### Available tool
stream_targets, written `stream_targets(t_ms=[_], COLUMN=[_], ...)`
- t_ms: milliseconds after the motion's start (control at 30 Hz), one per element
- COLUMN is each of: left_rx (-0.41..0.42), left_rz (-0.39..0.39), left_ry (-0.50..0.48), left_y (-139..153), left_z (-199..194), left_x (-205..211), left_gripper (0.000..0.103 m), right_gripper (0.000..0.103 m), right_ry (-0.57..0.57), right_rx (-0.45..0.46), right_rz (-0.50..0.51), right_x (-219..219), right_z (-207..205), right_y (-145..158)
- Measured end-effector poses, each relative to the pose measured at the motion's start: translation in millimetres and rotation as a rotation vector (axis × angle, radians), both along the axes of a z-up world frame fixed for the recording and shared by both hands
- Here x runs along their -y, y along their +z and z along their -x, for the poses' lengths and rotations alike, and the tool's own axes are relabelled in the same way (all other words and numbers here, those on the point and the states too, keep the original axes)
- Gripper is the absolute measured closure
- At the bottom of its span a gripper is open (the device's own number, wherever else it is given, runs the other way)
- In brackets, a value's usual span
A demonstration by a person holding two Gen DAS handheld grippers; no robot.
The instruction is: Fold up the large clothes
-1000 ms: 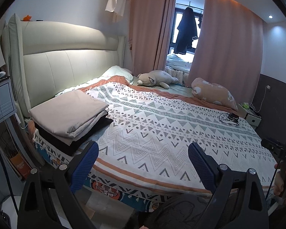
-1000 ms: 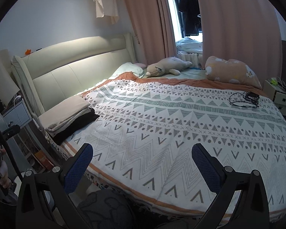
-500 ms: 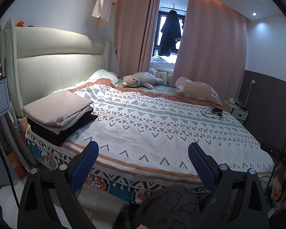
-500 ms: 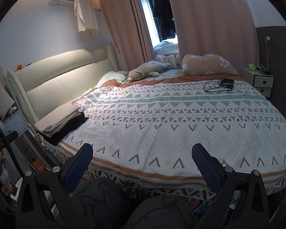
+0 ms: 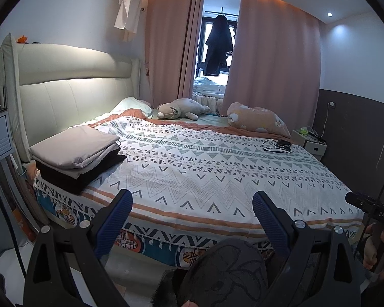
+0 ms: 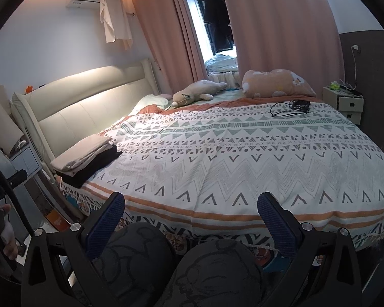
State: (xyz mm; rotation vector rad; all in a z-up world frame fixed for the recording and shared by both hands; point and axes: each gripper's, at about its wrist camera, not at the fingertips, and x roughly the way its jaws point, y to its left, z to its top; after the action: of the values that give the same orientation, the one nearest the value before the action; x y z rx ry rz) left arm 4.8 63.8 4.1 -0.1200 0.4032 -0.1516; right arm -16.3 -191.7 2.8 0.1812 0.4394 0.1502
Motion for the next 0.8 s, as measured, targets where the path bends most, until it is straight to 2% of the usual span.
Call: stream_targets(t_ms=[267, 800], left_rx=[-0.006, -0.013], left_rz=[0.001, -0.003], left_ry=[0.006, 0.007], left_y=[-2.3, -3.9], left_z=[-1.2, 2.1], left_x=[-3.9, -0.5], left_gripper=[0.006, 0.006], right_gripper=[0.000, 0.000], right_ry=[0.019, 0.017], right_rx=[0.000, -0.023], right_rz=[-0.054, -0.049], right_x=[8.6, 1.1], right_z=[1.2, -4.0], right_y=[5.3, 3.5])
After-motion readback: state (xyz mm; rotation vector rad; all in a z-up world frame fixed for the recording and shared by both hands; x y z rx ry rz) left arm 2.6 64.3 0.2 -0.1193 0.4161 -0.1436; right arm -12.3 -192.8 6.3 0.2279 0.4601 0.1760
